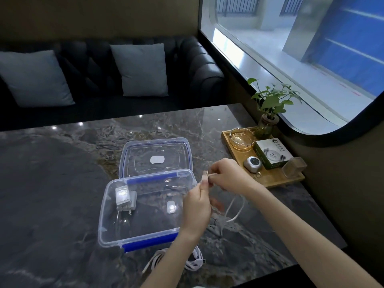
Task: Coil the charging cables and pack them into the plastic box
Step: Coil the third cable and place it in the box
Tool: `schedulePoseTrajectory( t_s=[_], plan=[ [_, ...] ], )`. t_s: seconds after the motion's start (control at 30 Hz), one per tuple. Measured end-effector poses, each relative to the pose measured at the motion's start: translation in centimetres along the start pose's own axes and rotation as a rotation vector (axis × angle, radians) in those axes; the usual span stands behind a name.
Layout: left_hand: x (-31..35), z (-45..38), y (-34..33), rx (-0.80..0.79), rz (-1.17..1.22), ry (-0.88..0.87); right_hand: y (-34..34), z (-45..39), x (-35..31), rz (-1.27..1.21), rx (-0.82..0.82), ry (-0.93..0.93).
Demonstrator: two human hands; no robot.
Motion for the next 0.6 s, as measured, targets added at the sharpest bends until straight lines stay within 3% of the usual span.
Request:
schedulePoseTrajectory(
  t_s=[0.13, 0.23, 0.37, 0.47, 0.6],
  plan=[
    [0.3, 0.1, -0.3, 0.072, -0.039, -0.096, 0.1, 0.8, -1.1, 0.178, 0.173, 0.099],
    [0.0, -0.6, -0.4, 0.057, 0.045, -0.029, 0.2, 1.8, -1.7, 0.173, 0.175, 0.165],
    [-0.3, -2.7, 0.3, 0.045, 0.399, 0.152, -1.1, 3.5, -2.9, -0.011, 0.168, 0.250],
    [1.1, -4.0, 0.7, -0.062, 0.652, 0.189, -2.3, 4.6, -3.1, 0.097, 0.191, 0.316],
    [2.2, -5.2, 1.3, -0.105, 0.866, 0.196, -3.9, 5.9, -2.8, 0.143, 0.178, 0.263]
  ],
)
Point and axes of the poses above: each hand's wrist, its own z-axis away from the middle knuckle, its own y-axis out of the back of the hand, x = y × z, the point moved 5 cm from there along -z, towards the middle knuckle, and after that the axes turned 6 degrees about y, right-handed, at the moved point
